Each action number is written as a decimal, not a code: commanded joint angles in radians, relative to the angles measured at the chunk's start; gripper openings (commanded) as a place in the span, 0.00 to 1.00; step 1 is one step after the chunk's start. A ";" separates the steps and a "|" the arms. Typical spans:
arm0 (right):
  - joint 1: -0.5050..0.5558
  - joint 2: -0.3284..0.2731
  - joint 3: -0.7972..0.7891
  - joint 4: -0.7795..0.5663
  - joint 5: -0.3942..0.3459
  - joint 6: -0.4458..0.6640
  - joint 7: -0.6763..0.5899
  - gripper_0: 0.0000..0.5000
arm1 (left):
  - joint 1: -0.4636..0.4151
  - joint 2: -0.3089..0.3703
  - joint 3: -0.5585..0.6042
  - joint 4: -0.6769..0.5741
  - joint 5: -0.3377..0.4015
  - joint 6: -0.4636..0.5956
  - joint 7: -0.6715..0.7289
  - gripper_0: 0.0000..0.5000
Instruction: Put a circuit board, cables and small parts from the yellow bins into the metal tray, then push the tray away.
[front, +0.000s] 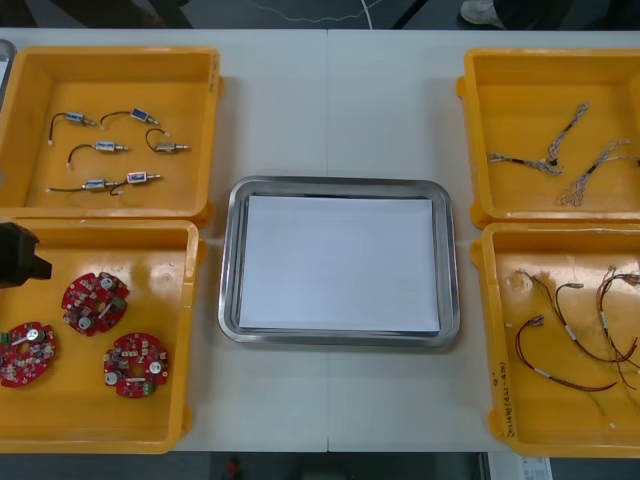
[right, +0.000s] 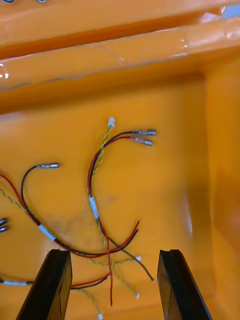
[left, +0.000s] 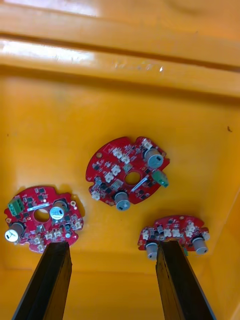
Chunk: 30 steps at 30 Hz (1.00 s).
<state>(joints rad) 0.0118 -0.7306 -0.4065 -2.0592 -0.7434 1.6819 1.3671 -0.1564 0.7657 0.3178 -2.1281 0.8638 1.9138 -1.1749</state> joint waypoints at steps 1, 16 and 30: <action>0.039 -0.043 0.069 -0.015 0.021 -0.060 0.038 1.00 | 0.057 0.058 0.030 -0.010 0.011 0.006 0.029 1.00; 0.076 -0.043 0.149 0.126 -0.019 -0.243 0.190 1.00 | 0.178 0.070 0.060 -0.010 -0.002 -0.065 0.001 1.00; 0.088 -0.043 0.225 0.214 -0.042 -0.378 0.242 1.00 | 0.228 0.070 0.055 0.065 -0.023 -0.194 -0.040 1.00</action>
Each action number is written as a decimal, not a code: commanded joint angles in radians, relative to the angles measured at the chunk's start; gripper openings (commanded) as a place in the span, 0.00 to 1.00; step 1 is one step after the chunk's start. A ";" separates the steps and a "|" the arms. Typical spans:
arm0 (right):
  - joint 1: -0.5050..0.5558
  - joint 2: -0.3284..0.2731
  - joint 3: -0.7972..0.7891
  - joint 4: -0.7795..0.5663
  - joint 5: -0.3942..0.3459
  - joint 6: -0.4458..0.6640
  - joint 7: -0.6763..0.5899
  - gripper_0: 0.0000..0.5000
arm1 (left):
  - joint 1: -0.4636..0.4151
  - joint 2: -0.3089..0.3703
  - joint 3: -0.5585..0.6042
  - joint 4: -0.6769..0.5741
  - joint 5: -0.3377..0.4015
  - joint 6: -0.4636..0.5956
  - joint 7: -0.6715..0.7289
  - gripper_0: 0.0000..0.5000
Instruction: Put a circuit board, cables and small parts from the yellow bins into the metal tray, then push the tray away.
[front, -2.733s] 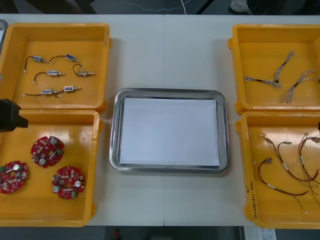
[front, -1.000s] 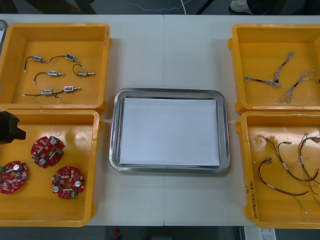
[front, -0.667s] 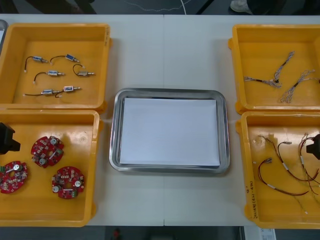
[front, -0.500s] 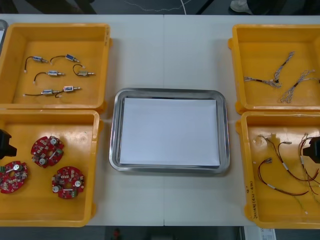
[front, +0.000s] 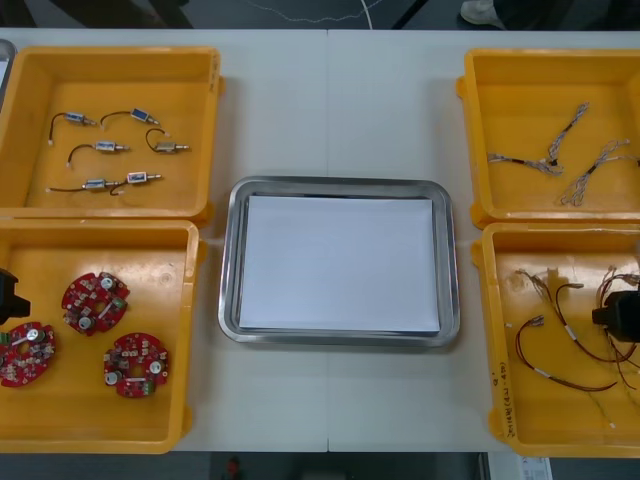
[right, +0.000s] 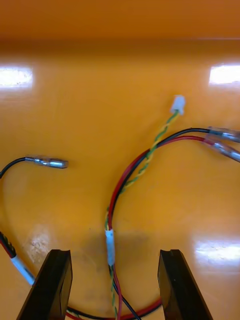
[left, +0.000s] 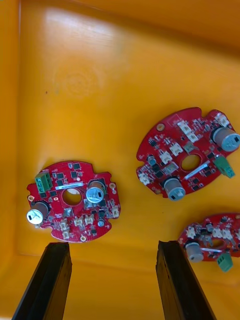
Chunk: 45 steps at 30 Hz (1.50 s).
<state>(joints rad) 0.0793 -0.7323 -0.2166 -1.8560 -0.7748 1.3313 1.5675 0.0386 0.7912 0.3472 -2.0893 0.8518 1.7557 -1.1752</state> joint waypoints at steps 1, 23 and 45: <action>0.020 -0.041 0.042 0.018 -0.009 -0.035 0.043 1.00 | 0.034 0.046 0.019 0.043 -0.019 -0.055 -0.049 1.00; 0.045 -0.041 0.079 0.054 -0.017 -0.084 0.045 1.00 | 0.043 0.045 -0.074 0.189 -0.034 -0.206 -0.072 1.00; 0.060 -0.041 0.051 0.046 -0.023 -0.100 0.060 0.00 | 0.046 0.045 -0.169 0.248 -0.034 -0.294 -0.055 1.00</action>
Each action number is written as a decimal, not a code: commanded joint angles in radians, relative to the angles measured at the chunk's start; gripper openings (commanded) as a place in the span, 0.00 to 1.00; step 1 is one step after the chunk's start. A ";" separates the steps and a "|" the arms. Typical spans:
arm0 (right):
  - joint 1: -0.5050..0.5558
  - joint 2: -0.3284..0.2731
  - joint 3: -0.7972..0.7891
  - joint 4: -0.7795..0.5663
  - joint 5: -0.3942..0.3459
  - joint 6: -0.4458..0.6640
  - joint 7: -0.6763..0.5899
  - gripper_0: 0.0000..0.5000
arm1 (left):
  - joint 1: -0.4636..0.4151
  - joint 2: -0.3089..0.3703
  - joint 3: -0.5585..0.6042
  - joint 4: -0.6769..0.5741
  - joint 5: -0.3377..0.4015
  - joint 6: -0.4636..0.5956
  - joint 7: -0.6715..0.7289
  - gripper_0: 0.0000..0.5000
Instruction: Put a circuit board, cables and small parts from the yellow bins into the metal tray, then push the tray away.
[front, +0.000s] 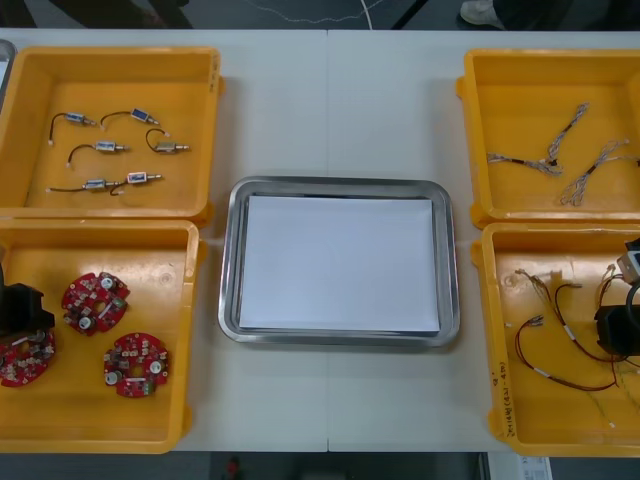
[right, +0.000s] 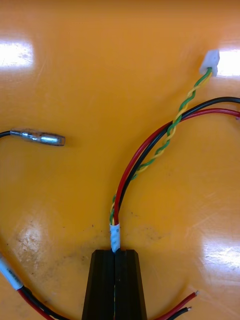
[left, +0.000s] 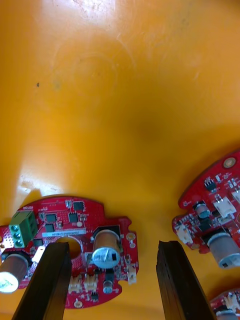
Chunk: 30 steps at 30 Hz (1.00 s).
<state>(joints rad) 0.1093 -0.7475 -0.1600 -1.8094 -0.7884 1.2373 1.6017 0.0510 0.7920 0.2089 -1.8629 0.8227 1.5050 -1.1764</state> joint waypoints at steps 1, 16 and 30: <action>0.030 -0.026 -0.015 -0.005 -0.009 0.001 0.026 0.00 | 0.033 0.044 -0.034 0.028 -0.005 -0.048 -0.054 1.00; 0.012 -0.027 -0.248 -0.214 -0.028 0.340 0.029 0.00 | 0.052 0.044 -0.046 0.037 -0.001 -0.060 -0.054 1.00; -0.056 -0.026 -0.311 -0.376 -0.049 0.557 0.017 0.00 | 0.053 0.044 -0.062 0.036 0.006 -0.091 -0.049 0.00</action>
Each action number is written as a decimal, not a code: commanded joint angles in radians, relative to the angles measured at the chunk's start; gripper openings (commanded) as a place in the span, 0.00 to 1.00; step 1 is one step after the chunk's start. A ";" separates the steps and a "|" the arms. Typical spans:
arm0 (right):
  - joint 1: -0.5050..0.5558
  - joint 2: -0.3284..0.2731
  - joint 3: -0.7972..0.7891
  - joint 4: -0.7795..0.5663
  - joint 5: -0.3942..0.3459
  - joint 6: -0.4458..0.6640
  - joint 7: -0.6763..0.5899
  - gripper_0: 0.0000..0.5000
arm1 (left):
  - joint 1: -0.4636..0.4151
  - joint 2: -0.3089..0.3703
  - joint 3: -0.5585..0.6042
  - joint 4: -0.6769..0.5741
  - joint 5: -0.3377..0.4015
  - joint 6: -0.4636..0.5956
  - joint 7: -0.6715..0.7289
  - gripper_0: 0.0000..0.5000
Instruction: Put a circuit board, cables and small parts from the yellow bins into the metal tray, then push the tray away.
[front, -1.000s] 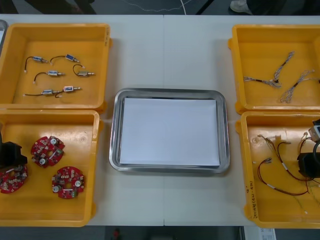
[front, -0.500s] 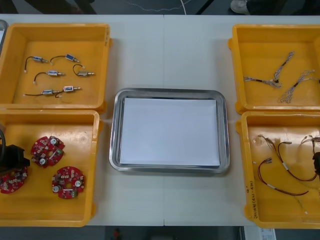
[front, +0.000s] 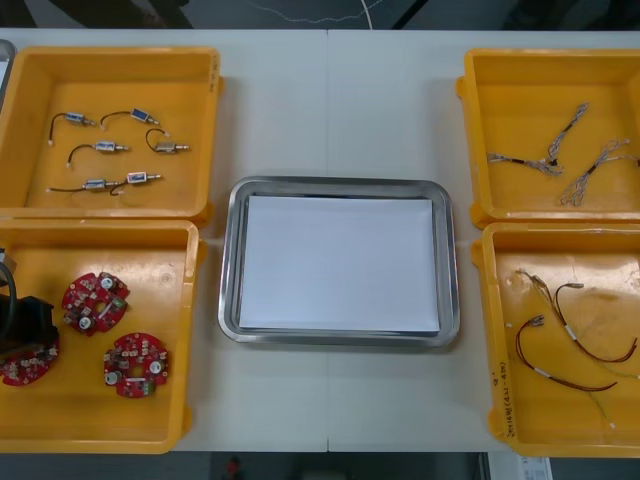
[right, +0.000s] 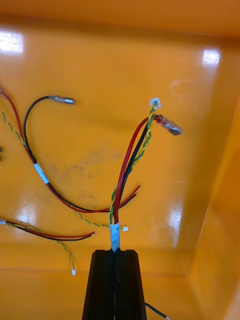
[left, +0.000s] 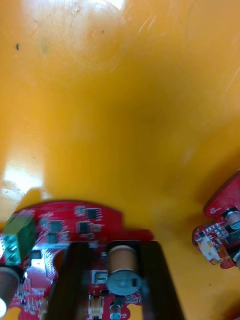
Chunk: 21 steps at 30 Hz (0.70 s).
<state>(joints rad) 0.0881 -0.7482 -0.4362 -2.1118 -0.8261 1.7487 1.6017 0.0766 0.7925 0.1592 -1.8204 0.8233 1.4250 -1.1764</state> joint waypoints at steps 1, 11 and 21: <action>-0.041 -0.026 -0.035 -0.093 -0.015 0.061 0.017 0.00 | 0.028 0.044 -0.013 -0.007 0.005 -0.011 -0.049 0.00; -0.091 -0.025 -0.030 -0.209 -0.097 0.171 0.021 0.00 | 0.028 0.044 0.010 -0.023 0.008 0.005 -0.052 0.00; -0.182 -0.099 0.014 -0.209 -0.197 0.171 0.043 0.00 | 0.022 0.054 0.137 -0.192 0.023 0.221 -0.048 0.00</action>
<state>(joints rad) -0.0526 -0.7680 -0.4366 -2.2950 -1.0096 1.9150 1.6018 0.0767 0.7984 0.2297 -1.9333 0.8308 1.5887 -1.1764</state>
